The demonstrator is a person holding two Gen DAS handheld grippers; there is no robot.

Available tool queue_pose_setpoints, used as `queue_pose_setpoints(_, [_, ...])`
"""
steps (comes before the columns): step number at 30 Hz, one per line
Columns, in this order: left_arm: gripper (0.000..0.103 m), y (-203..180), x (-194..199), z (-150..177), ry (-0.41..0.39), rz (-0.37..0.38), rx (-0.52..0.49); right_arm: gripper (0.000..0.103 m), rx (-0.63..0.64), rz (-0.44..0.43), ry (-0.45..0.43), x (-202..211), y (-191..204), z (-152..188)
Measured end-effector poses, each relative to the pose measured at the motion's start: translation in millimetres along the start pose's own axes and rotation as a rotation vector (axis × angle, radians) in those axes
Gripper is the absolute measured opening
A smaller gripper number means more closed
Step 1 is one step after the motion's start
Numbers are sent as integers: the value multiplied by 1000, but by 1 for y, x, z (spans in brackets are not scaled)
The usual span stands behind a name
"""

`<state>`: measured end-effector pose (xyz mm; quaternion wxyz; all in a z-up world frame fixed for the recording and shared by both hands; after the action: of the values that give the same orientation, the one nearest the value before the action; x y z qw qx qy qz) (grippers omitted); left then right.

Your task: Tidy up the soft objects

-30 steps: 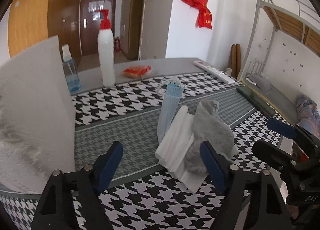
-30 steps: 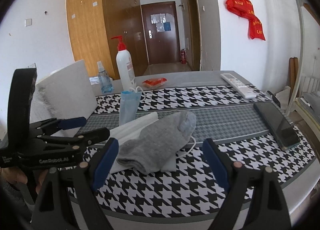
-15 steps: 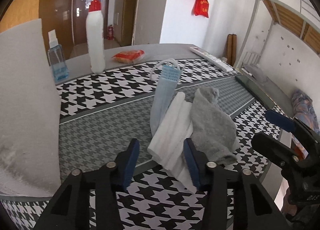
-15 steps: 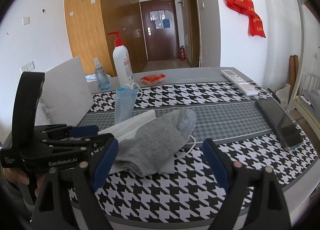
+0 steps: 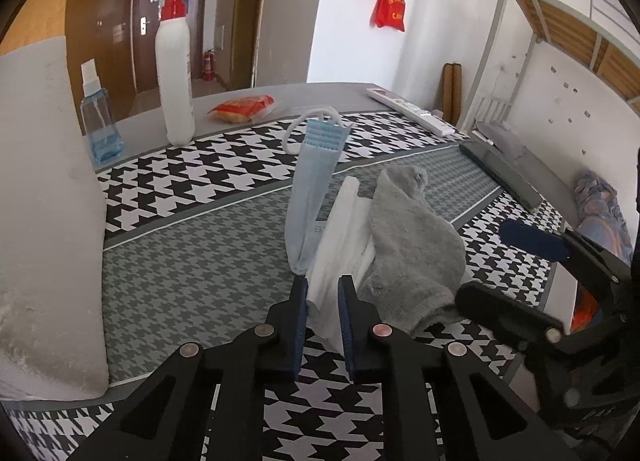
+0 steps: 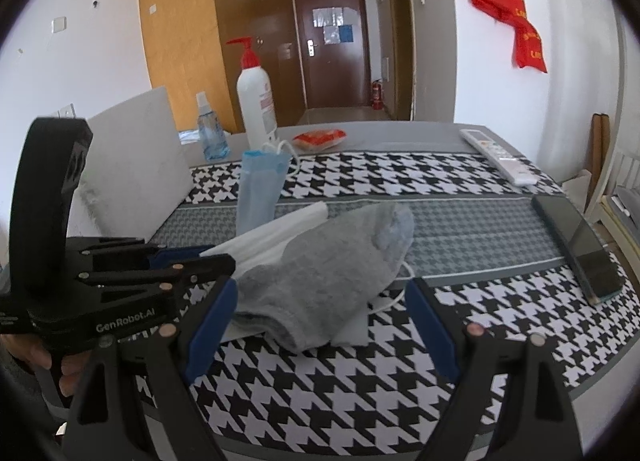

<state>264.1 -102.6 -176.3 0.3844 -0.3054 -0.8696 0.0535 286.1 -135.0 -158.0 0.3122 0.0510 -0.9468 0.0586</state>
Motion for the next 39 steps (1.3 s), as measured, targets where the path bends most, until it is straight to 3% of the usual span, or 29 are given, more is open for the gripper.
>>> queue_pose_setpoints(5, [16, 1, -1, 3, 5, 5, 7, 83, 27, -29, 22, -3, 13, 6])
queue_pose_setpoints(11, [16, 5, 4, 4, -4, 15, 31, 68, 54, -31, 56, -10, 19, 14])
queue_pose_setpoints(13, [16, 5, 6, 4, -8, 14, 29, 58, 64, -21, 70, -12, 18, 16])
queue_pose_setpoints(19, [16, 2, 8, 4, -16, 14, 17, 42, 76, -34, 86, -11, 20, 21])
queue_pose_setpoints(21, [16, 3, 9, 3, -22, 14, 20, 28, 88, -29, 101, -14, 21, 24])
queue_pose_setpoints(27, [16, -1, 13, 2, -42, 19, 6, 13, 79, -49, 125, -18, 24, 29])
queue_pose_setpoints(31, [9, -6, 19, -1, -74, 27, -16, 12, 46, -63, 125, -13, 20, 25])
queue_pose_setpoints(39, [8, -21, 25, -2, -102, 54, -69, 12, 41, -27, 63, 18, 10, 11])
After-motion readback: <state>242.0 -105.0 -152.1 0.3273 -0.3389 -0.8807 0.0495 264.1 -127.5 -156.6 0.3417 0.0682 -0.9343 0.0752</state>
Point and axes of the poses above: each gripper's, at about its wrist camera, not at the fingertips, and x roughly against the way its jaws point, y to its left, z to its underside, the point moved 9 cm from there along -x, roughly the way its jaws point, and after that the axes turned 15 degrees about z, right-handed, at the moved point
